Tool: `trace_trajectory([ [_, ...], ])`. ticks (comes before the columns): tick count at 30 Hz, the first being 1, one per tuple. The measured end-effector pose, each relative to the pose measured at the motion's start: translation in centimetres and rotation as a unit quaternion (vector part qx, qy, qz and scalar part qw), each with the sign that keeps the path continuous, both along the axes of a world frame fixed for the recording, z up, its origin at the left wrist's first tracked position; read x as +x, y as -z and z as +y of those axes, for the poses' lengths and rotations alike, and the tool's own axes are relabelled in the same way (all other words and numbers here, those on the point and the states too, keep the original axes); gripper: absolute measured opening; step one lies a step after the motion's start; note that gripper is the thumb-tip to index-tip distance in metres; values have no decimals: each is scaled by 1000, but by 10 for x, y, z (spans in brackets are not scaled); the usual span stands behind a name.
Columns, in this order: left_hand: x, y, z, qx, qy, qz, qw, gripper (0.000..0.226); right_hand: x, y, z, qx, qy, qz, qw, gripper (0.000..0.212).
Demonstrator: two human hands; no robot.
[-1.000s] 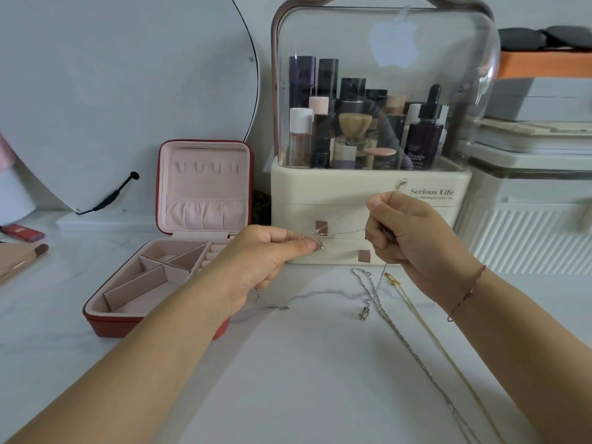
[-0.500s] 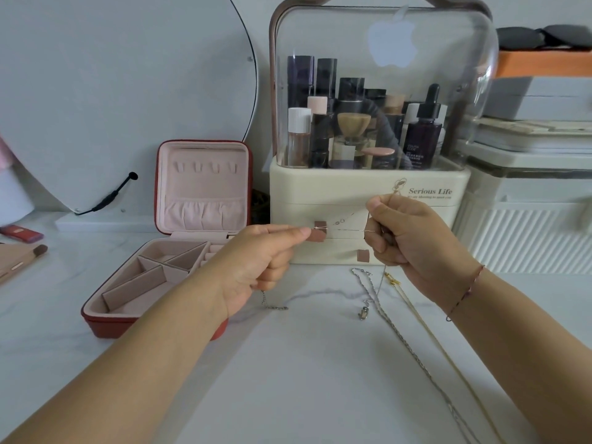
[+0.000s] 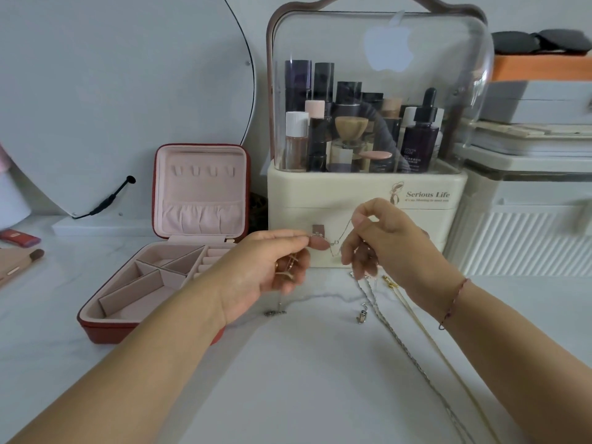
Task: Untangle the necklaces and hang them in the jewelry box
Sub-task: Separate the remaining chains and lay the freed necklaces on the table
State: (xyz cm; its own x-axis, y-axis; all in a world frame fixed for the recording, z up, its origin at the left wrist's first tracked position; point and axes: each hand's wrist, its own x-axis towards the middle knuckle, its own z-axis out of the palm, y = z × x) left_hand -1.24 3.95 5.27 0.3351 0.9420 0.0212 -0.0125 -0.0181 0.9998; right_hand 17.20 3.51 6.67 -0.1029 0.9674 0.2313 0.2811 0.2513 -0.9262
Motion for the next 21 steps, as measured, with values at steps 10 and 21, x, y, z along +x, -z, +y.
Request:
trace_trajectory([
  [10, -1, 2, 2, 51, -43, 27, 997, 25, -3, 1, 1, -35, -56, 1, 998, 14],
  [21, 3, 1, -3, 98, -46, 54, 993, 17, -6, 6, -2, -1, -53, -38, 998, 11],
])
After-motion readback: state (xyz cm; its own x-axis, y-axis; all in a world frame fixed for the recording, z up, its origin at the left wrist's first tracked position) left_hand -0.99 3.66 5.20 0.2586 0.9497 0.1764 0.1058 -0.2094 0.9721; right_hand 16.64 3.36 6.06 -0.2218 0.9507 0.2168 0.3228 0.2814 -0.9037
